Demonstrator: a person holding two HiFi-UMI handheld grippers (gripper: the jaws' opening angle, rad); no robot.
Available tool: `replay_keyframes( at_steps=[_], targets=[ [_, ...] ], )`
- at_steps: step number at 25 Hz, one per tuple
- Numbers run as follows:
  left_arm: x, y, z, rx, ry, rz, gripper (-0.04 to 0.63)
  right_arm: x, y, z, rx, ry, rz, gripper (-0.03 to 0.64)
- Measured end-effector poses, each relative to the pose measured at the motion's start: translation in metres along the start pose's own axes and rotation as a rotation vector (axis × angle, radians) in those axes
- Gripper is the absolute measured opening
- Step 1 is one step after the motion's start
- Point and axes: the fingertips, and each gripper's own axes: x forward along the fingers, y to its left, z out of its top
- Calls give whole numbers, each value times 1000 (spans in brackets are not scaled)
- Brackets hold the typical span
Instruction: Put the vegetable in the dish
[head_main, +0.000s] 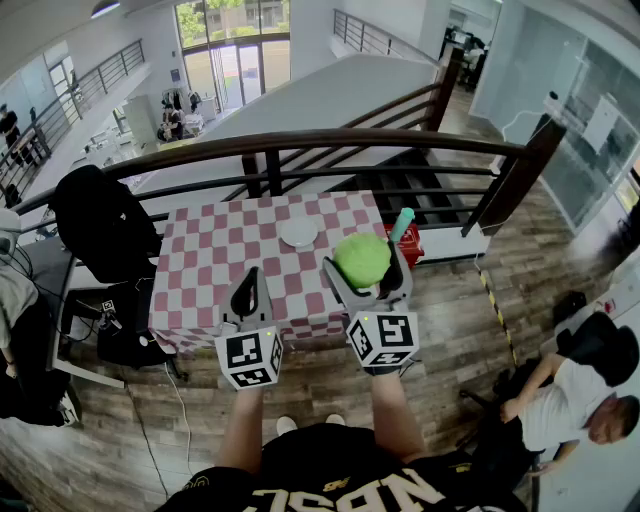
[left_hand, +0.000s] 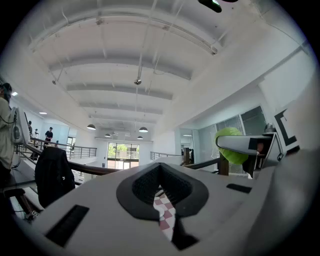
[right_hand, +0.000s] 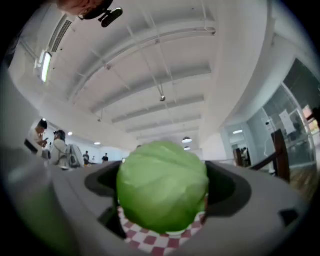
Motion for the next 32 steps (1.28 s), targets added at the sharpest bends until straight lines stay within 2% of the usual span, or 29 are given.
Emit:
replay_keyframes(
  at_steps=[8,14,20,26,32],
  targets=[
    [-4,-38,-13,5,30,-14,18,-16,-23,-8,41,31,9,534],
    [-3,-55,-21,7,56,-1,18,-24,-30,-5,62,29,43,534],
    [-9,-68,-29,25,63,12,18,-32,-32,-22,101,57,83,534],
    [-3,-55,-57,12,122,35,18,-17,-23,-52,114,109,100,534],
    [55,-18,-67,18,120,18,18,42,-14,-80,122,129,104,534]
  ],
)
